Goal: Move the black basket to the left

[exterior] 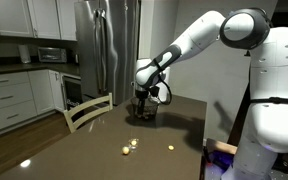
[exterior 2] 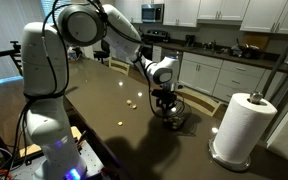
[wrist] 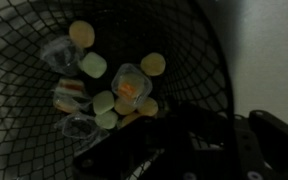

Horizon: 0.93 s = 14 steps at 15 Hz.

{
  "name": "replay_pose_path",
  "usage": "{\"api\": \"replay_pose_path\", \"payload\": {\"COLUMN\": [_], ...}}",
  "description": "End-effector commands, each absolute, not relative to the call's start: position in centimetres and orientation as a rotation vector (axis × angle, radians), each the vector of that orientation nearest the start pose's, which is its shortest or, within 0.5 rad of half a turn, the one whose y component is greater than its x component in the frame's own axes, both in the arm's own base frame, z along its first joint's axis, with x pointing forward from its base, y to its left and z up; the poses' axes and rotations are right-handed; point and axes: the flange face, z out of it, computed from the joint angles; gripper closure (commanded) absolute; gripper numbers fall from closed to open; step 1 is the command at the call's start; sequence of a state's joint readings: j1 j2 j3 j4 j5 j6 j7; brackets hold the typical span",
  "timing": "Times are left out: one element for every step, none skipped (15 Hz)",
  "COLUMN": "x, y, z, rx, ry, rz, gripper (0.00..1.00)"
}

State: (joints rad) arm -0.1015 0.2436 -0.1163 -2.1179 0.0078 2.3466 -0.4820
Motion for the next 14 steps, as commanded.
{"api": "replay_pose_path", "payload": {"x": [55.4, 55.4, 55.3, 55.3, 55.1, 55.1, 55.0, 54.8, 54.7, 54.6, 54.5, 54.3, 54.1, 53.9], "y": [-11.4, -11.1, -10.6, -10.2, -9.3, -8.7, -7.7, -6.7, -5.6, -4.7, -3.4, -2.4, -1.2, -0.3], "z": [30.9, 31.3, 31.7, 32.0, 32.5, 32.9, 33.3, 33.6, 33.9, 34.1, 34.2, 34.3, 34.2, 34.1], "rx": [-3.188, -3.202, -3.216, -3.228, -3.243, -3.254, -3.266, -3.276, -3.285, -3.292, -3.294, -3.294, -3.286, -3.278], "ry": [-0.412, -0.427, -0.448, -0.461, -0.491, -0.514, -0.547, -0.581, -0.615, -0.649, -0.695, -0.729, -0.780, -0.819], "rz": [0.022, 0.022, 0.025, 0.023, 0.019, 0.014, 0.006, 0.001, -0.005, -0.008, -0.008, -0.009, -0.006, -0.002], "gripper": [0.98, 0.97, 0.97, 0.96, 0.96, 0.96, 0.96, 0.96, 0.96, 0.96, 0.96, 0.96, 0.96, 0.96]}}
